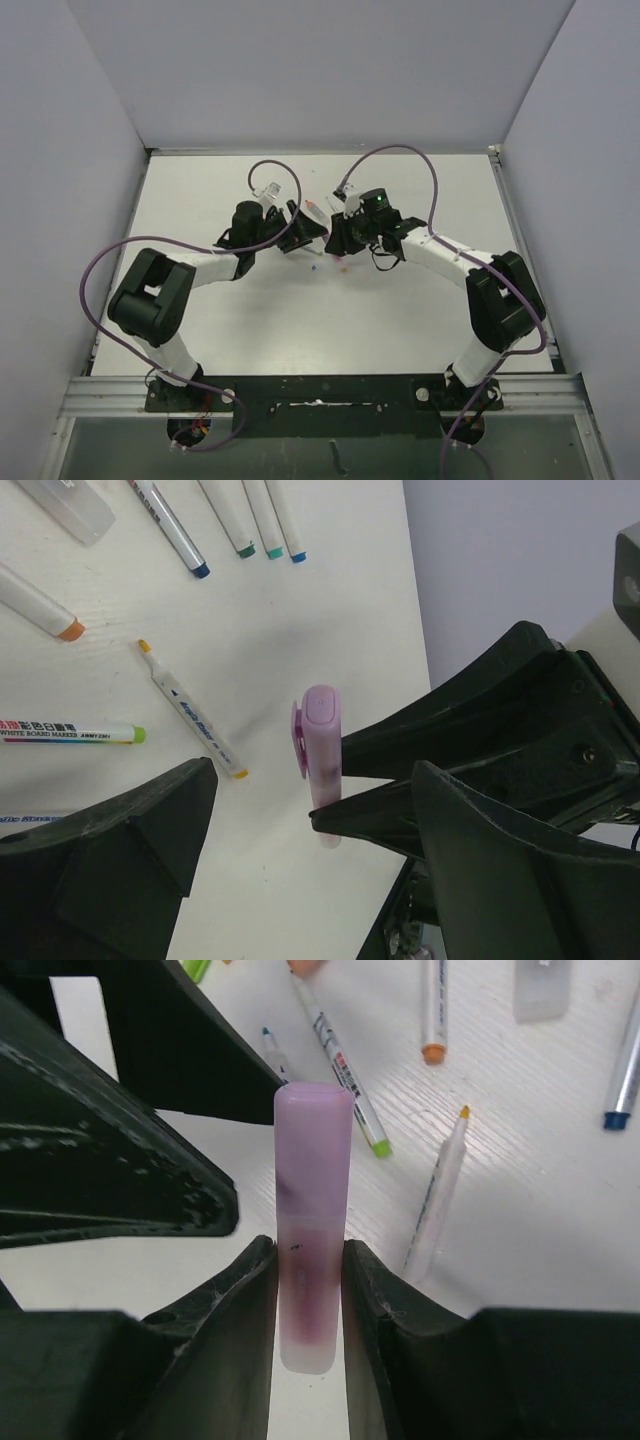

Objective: Open the pen caps

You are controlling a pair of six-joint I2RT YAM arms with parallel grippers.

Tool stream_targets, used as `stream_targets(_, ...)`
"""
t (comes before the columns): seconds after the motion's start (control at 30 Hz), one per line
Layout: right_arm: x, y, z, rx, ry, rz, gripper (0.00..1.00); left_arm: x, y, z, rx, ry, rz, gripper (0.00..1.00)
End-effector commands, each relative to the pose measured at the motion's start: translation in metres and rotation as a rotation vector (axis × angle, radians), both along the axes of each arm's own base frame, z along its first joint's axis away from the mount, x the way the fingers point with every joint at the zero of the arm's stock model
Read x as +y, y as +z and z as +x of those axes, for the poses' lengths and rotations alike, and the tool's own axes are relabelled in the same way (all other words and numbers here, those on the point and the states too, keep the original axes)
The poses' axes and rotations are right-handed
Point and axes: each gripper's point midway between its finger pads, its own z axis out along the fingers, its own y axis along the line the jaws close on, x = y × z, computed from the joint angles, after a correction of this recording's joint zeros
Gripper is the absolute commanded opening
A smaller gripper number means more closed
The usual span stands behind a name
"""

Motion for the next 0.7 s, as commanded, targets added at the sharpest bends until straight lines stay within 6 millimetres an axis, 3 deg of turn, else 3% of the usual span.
stream_targets(0.0,0.031,0.033,0.007,-0.078,0.105,0.097,0.0,-0.007,0.009,0.009,-0.06,-0.016,0.004,0.78)
stream_targets(0.17,0.039,0.038,0.002,-0.087,0.133,0.109,0.0,-0.01,0.007,0.01,-0.063,-0.017,0.013,0.71)
stream_targets(0.4,0.045,0.039,-0.003,-0.084,0.159,0.109,0.0,-0.01,0.008,0.01,-0.073,-0.005,0.013,0.52)
stream_targets(0.67,0.051,0.037,-0.007,-0.073,0.174,0.109,0.0,-0.008,0.009,0.008,-0.079,0.003,0.02,0.36)
